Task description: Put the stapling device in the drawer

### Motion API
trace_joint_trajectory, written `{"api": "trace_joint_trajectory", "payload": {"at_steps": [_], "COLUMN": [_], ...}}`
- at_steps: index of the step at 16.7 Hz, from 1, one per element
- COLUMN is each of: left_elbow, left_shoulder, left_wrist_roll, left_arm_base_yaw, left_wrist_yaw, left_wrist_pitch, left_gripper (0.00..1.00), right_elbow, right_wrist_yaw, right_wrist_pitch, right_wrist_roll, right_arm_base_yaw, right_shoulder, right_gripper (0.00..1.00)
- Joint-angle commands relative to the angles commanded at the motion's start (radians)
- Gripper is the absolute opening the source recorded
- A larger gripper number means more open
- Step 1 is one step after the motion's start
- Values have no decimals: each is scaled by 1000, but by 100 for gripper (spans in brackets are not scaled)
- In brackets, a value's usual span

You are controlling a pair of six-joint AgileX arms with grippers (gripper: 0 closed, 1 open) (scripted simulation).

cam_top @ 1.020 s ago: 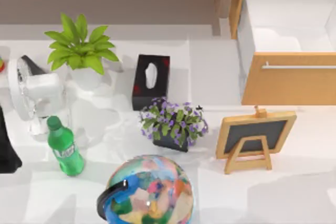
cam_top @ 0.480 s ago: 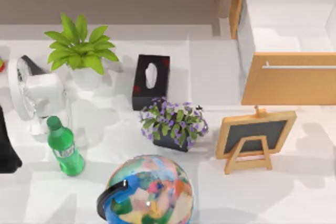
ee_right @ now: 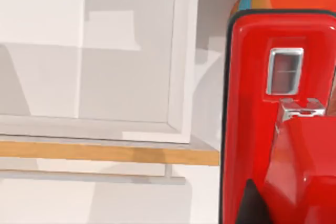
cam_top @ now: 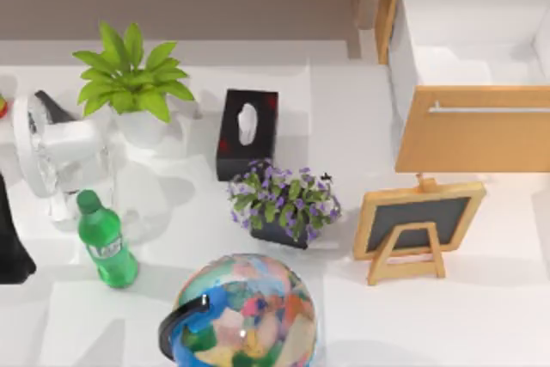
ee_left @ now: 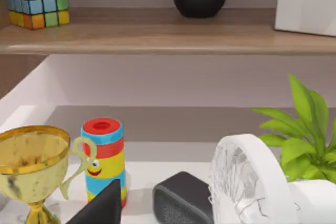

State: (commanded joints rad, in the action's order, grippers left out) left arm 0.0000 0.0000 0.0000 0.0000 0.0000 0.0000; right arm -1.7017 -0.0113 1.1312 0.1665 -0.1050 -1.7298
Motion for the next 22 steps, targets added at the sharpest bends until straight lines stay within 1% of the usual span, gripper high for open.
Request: {"api": "trace_joint_trajectory", "payload": {"at_steps": [5,10,15,22], "left_elbow": [0,0,0,0], "left_shoulder": [0,0,0,0], "left_wrist_roll": [0,0,0,0], "left_arm_base_yaw": [0,0,0,0], "left_wrist_yaw": [0,0,0,0], "left_wrist_pitch": [0,0,0,0], "left_gripper": [100,100,100,100], "right_elbow": [-245,-423,-531,-594], "right_wrist_yaw": [2,7,12,11], "right_wrist_pitch": [73,140,202,269], "right_wrist_roll": [-77,-160,-239,-310], "right_arm_base_yaw": [68,144,206,237], "right_shoulder": [-205,-401,-568,-724], "right_gripper": [0,0,0,0]}}
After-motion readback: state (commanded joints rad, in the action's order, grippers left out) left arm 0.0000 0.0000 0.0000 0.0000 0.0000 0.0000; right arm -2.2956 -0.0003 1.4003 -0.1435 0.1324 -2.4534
